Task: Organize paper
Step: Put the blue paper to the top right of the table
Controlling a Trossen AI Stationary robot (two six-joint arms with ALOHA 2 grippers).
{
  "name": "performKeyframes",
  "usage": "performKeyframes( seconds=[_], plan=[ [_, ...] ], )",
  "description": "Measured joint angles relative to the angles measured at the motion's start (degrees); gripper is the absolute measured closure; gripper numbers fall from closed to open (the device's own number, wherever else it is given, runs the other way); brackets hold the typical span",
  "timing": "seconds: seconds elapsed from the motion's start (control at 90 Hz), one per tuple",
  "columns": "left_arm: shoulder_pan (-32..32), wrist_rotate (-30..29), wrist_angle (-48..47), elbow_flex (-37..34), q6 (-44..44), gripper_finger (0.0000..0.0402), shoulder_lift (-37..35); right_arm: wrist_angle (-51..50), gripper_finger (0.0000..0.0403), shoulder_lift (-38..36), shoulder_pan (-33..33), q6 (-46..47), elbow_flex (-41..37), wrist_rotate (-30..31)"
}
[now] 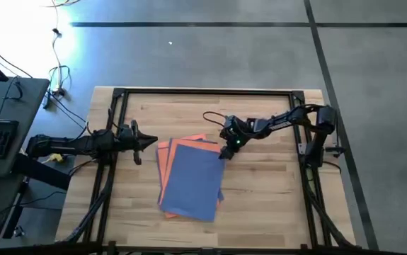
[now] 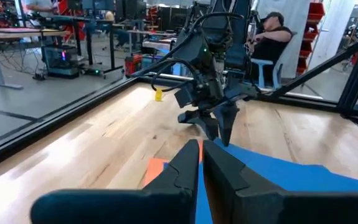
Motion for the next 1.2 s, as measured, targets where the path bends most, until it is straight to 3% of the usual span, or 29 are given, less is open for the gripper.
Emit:
performKeyframes(
  seconds=[0.111, 0.378, 0.544, 0.7, 0.778, 0.867, 1.022, 1.2],
  plan=[
    [-0.01, 0.00, 0.00, 0.02, 0.00, 0.0401, 0.00, 0.05, 0.0395, 0.02, 0.00, -0.82, 0.00, 0.42],
    [0.00, 0.02, -0.02, 0.02, 0.00, 0.0401, 0.00, -2.93, 0.0403, -3.88, -0.17, 0.09, -0.33, -2.71],
    [-0.01, 0.04, -0.02, 0.02, 0.00, 0.0401, 0.02, -14.83, 0.0403, -9.13, -0.17, -5.79, 4.00, -2.80],
    [-0.01, 0.04, -0.02, 0.00, 0.00, 0.0401, 0.02, -29.44, 0.0403, -12.31, -0.20, -13.82, 10.62, 1.83],
    [0.02, 0.04, -0.04, 0.02, 0.00, 0.0401, 0.09, -38.43, 0.0403, -13.20, -0.26, -18.52, 15.01, 8.38],
    [-0.01, 0.04, -0.04, 0.02, 0.00, 0.0401, 0.11, -47.35, 0.0403, -13.88, -0.30, -23.20, 21.13, 20.24],
    [0.00, 0.07, -0.04, 0.00, 0.00, 0.0401, 0.26, -60.89, 0.0403, -14.30, -0.31, -31.62, 31.65, 48.13],
    [0.02, 0.07, -0.04, 0.02, 0.00, 0.0401, 0.79, -64.91, 0.0403, -14.36, -0.24, -40.39, 39.17, 78.17]
  ],
)
